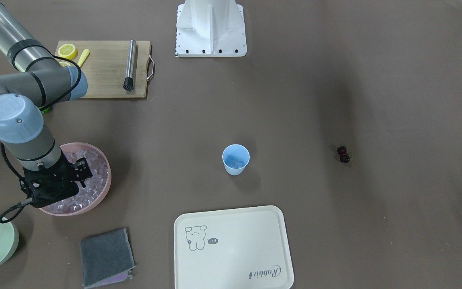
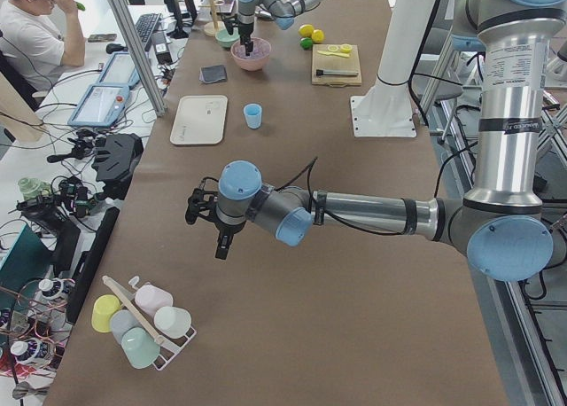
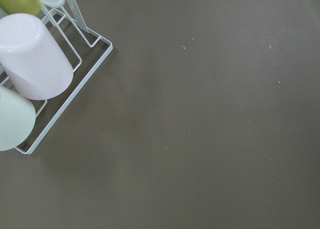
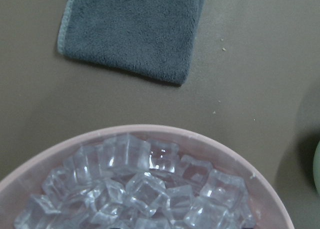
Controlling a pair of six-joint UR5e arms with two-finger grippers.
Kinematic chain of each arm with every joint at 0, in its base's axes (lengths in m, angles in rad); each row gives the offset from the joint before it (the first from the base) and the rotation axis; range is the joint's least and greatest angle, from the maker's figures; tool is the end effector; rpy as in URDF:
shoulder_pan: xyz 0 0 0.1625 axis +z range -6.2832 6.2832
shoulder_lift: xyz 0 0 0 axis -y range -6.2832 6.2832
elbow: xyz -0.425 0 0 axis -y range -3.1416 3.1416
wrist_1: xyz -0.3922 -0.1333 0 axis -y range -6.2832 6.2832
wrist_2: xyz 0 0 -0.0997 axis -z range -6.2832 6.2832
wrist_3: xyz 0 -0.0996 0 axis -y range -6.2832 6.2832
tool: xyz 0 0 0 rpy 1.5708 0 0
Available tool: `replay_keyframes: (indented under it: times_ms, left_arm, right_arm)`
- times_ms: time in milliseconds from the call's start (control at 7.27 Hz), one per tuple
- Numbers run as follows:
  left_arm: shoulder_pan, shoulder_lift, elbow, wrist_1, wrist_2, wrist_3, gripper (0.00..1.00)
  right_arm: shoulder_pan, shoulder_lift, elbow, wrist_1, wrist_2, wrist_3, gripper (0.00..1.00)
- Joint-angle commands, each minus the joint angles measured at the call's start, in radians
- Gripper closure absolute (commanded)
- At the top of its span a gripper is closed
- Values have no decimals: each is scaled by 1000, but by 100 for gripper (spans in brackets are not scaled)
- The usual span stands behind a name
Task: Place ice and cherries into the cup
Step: 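Grasp a third ice cube from the bowl with the right gripper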
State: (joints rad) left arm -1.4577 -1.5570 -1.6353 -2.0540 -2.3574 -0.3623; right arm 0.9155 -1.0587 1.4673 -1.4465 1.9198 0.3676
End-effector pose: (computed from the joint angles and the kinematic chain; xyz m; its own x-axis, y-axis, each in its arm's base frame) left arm -0.0051 -0.5113 0.5774 0.6526 0.1061 -0.7502 0.1435 0.9549 0.2599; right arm -0.3489 -0.6167 0.4071 0.7851 -0.4175 0.4574 0.2601 0.8926 0.3682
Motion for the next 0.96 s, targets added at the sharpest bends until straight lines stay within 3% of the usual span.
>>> replay_keyframes:
  times_ms: [0, 688, 825]
  left_arm:
    - [2, 0, 0, 0, 3, -1, 3]
    - [2, -2, 5, 0, 3, 0, 2]
    - [2, -2, 6, 0, 3, 0, 3]
  right_arm:
    - [-1, 2, 1, 0, -22, -2, 17]
    - [-4, 6, -4, 0, -44, -3, 35]
    - [-4, 6, -5, 0, -50, -3, 34]
